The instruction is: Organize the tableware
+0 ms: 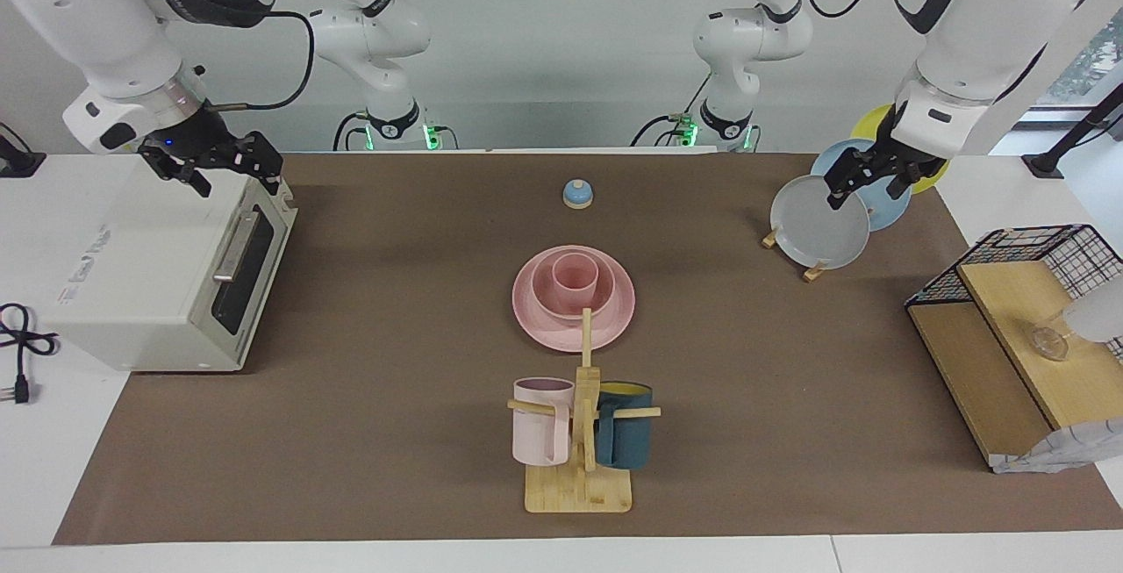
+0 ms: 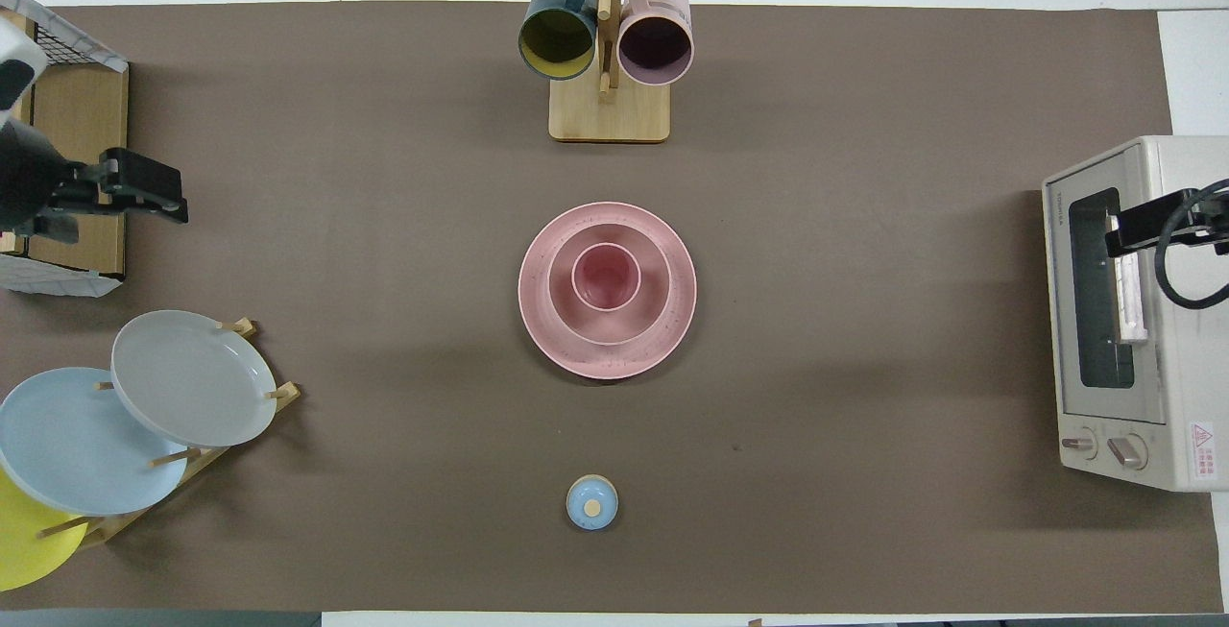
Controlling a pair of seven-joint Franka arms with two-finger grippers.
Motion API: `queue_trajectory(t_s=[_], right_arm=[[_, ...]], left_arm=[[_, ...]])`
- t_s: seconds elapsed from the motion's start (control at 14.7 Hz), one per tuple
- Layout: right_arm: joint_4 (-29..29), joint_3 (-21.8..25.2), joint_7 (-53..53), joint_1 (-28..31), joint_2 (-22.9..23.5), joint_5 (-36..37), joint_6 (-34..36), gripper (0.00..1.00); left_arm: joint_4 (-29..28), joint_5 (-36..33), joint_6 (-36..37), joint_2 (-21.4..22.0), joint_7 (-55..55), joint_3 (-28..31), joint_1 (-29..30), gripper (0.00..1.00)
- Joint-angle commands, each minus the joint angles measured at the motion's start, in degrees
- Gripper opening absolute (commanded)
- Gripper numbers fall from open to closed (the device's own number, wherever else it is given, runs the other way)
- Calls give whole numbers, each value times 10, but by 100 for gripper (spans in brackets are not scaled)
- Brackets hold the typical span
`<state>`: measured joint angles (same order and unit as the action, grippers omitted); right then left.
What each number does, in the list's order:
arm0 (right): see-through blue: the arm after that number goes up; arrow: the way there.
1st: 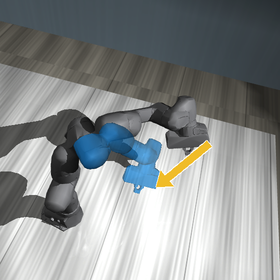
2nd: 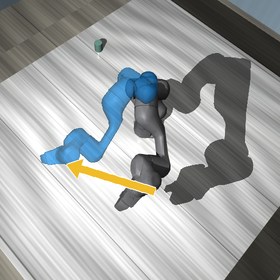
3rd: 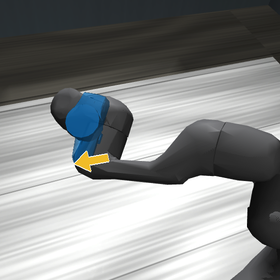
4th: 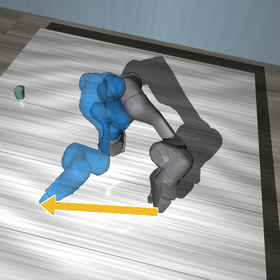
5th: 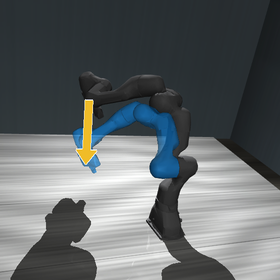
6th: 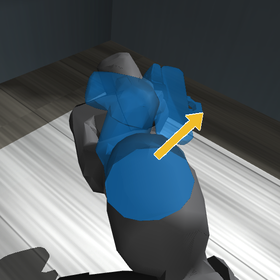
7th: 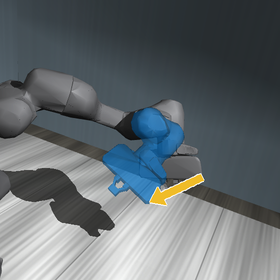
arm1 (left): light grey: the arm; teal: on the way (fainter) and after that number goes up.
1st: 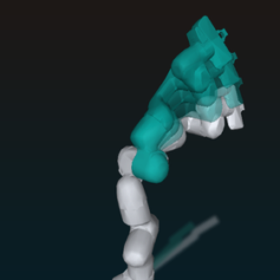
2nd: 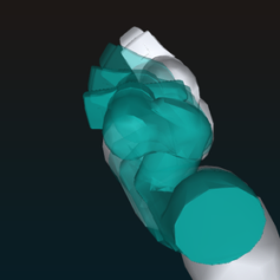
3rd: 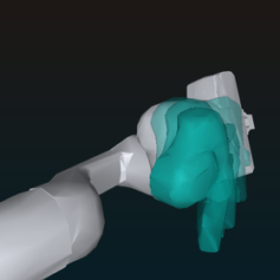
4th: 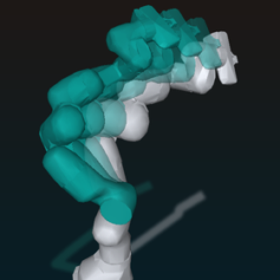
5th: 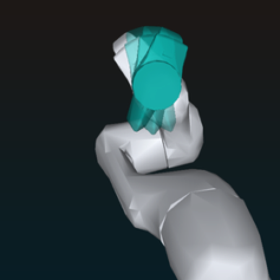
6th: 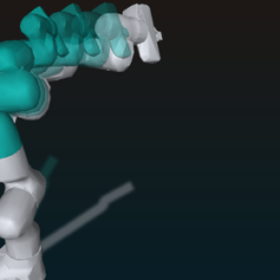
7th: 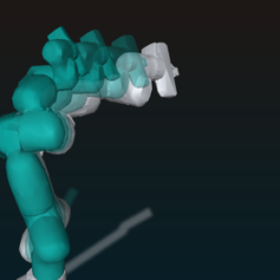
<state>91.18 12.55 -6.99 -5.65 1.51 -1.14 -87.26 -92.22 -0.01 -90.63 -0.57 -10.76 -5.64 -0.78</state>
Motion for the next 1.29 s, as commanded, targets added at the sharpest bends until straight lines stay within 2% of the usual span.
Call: queue_trajectory(t_s=[0.0, 0.14, 0.34, 0.61, 0.68, 1.02, 1.22], right_arm=[[7, -2, 0, 1, -10, -13, -10, 100], [6, -3, 0, -1, -10, -7, -11, 100], [6, -3, -8, -1, -10, -6, -13, 100], [7, -4, -18, -1, -10, -5, -13, 100], [7, -4, -19, -1, -11, -5, -13, 100], [7, -3, -20, -1, -11, -4, -12, 100], [7, -3, -20, -1, -11, 4, -12, 100]], left_arm=[[-153, -2, -67, 99, 17, -7, -4, 100], [-163, -1, -68, 104, 27, -7, -5, 100], [-127, 3, -55, 82, 54, -2, -11, 100], [27, 11, 61, 14, 50, 12, -20, 100], [39, 11, 62, 9, 49, 11, -20, 100], [-14, 33, 27, 30, 44, 10, 0, 100], [-9, 34, 27, 29, 46, 10, 1, 100]])
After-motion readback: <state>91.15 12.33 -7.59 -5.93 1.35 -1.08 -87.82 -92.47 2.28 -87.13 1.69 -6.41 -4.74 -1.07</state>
